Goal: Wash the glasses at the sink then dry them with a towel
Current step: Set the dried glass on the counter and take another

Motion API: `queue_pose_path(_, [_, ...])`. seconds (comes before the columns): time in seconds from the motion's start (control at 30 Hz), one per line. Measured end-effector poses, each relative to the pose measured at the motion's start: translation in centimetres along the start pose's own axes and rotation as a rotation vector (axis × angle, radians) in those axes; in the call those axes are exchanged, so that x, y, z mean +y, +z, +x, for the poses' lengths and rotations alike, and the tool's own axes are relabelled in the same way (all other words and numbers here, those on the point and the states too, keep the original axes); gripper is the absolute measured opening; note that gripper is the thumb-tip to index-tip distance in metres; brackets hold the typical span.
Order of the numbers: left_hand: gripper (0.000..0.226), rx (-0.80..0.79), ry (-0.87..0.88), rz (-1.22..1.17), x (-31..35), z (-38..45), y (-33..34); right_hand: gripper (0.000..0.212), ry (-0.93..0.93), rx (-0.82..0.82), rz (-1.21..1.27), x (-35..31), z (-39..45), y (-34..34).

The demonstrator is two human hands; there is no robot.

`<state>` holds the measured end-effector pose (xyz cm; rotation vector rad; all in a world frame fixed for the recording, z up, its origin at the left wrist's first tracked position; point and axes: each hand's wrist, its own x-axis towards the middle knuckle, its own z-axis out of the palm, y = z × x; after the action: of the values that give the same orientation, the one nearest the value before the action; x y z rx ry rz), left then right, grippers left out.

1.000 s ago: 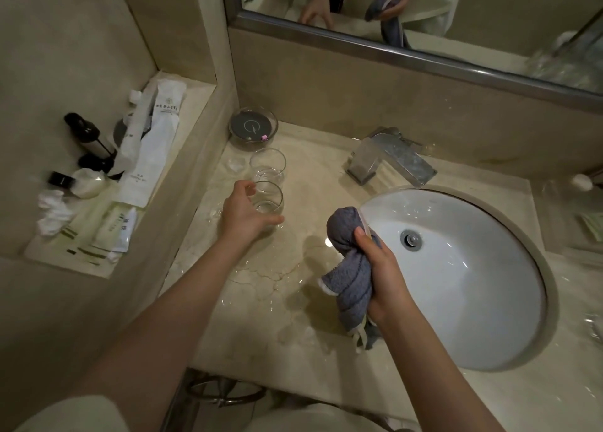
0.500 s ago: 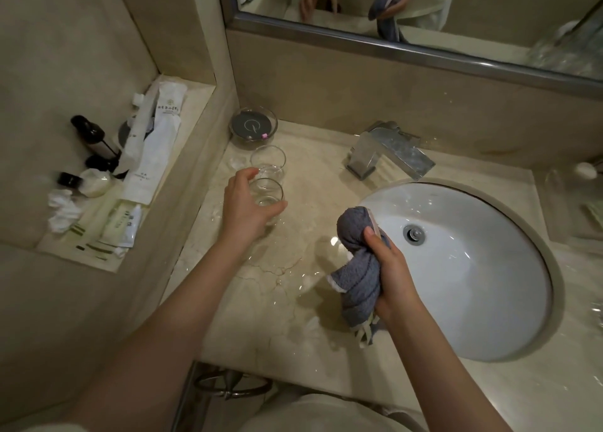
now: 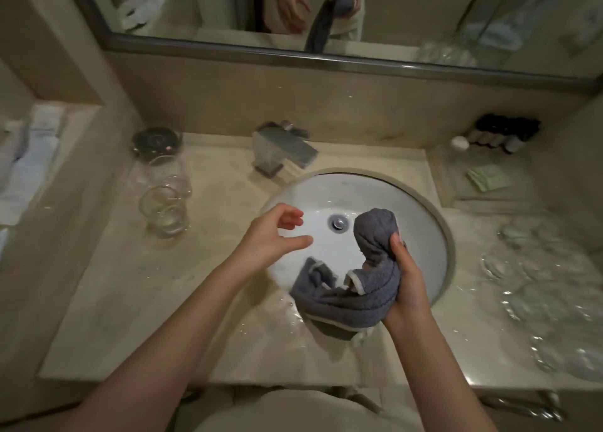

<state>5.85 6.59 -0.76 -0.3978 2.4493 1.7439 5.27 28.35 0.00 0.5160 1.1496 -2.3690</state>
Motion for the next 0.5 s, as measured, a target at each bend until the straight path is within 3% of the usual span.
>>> queue_pose_path(0.13, [0.036,-0.1,0.059,0.084,2.9,1.1,6.7,0.076,-0.018,0.11,0.047,-3.2,-1.3,-5.9])
queue_pose_path(0.3, [0.037,-0.251,0.081,0.18,5.6,2.6,15.3,0.06,-0.073,0.215,0.075,-7.1,-3.2,-12.3])
queue_pose_path(0.5, [0.04,-0.381,0.115,0.284,8.1,4.5,24.5,0.115,-0.144,0.355,0.08,-10.4,-4.7,-18.2])
